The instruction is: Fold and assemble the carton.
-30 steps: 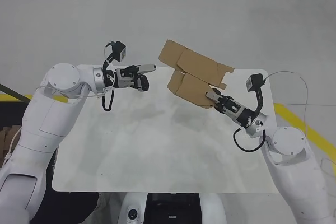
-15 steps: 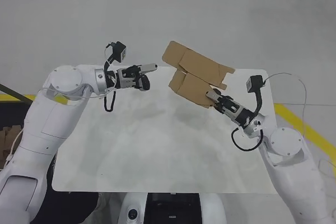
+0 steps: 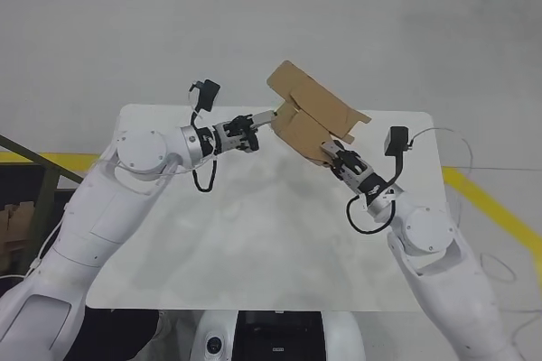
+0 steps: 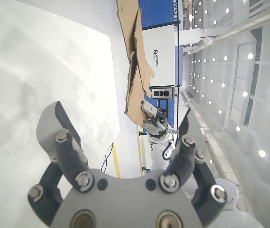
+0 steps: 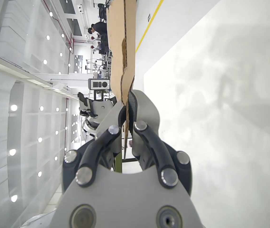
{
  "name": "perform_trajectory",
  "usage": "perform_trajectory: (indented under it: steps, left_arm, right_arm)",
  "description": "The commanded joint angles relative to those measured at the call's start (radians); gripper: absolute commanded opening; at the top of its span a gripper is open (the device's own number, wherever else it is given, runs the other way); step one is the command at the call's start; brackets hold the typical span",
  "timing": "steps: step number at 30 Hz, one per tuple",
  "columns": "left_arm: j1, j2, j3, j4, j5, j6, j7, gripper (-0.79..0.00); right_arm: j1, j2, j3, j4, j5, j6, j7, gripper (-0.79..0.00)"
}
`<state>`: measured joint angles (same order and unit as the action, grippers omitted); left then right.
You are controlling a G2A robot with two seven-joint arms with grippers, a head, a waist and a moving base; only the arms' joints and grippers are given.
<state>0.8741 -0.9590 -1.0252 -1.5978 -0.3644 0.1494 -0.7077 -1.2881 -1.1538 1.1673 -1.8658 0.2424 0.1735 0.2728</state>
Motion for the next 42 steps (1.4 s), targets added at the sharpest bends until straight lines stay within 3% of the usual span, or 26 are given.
perform_trajectory:
  steps: [1, 12, 18, 30, 34, 35, 36, 37, 42]
  left_arm:
    - [0.000, -0.006, 0.013, 0.001, -0.004, 0.004, 0.009, 0.000]
    - [-0.007, -0.030, 0.041, 0.017, -0.050, 0.003, 0.012, 0.000]
    - [-0.008, -0.038, 0.033, 0.035, -0.077, 0.005, 0.011, -0.388]
    - [-0.015, -0.054, 0.031, 0.065, -0.083, 0.012, 0.025, -0.600]
    - [-0.015, -0.059, 0.029, 0.064, -0.084, 0.009, 0.032, -0.730]
    - [-0.015, -0.060, 0.027, 0.065, -0.085, 0.007, 0.034, -0.757]
    - [-0.015, -0.061, 0.024, 0.066, -0.086, 0.006, 0.037, -0.767]
    - [-0.015, -0.062, 0.021, 0.067, -0.088, 0.004, 0.039, -0.785]
    - [-0.016, -0.064, -0.002, 0.076, -0.092, -0.002, 0.043, -0.785]
  right_arm:
    - [0.005, -0.006, -0.021, -0.004, 0.005, 0.003, -0.027, -0.785]
    - [0.031, -0.040, -0.111, 0.013, 0.029, 0.002, -0.144, -0.785]
    - [0.030, -0.049, -0.117, 0.014, 0.028, -0.001, -0.164, -0.785]
    - [0.023, -0.061, -0.112, 0.018, 0.033, -0.009, -0.153, -0.785]
    - [0.024, -0.065, -0.109, 0.020, 0.029, -0.007, -0.147, -0.785]
    - [0.024, -0.065, -0.107, 0.019, 0.028, -0.007, -0.144, -0.757]
    - [0.024, -0.066, -0.105, 0.018, 0.029, -0.007, -0.137, -0.480]
    - [0.024, -0.066, -0.102, 0.017, 0.029, -0.007, -0.129, 0.000]
    - [0.013, -0.060, -0.050, -0.002, 0.009, -0.021, -0.112, 0.000]
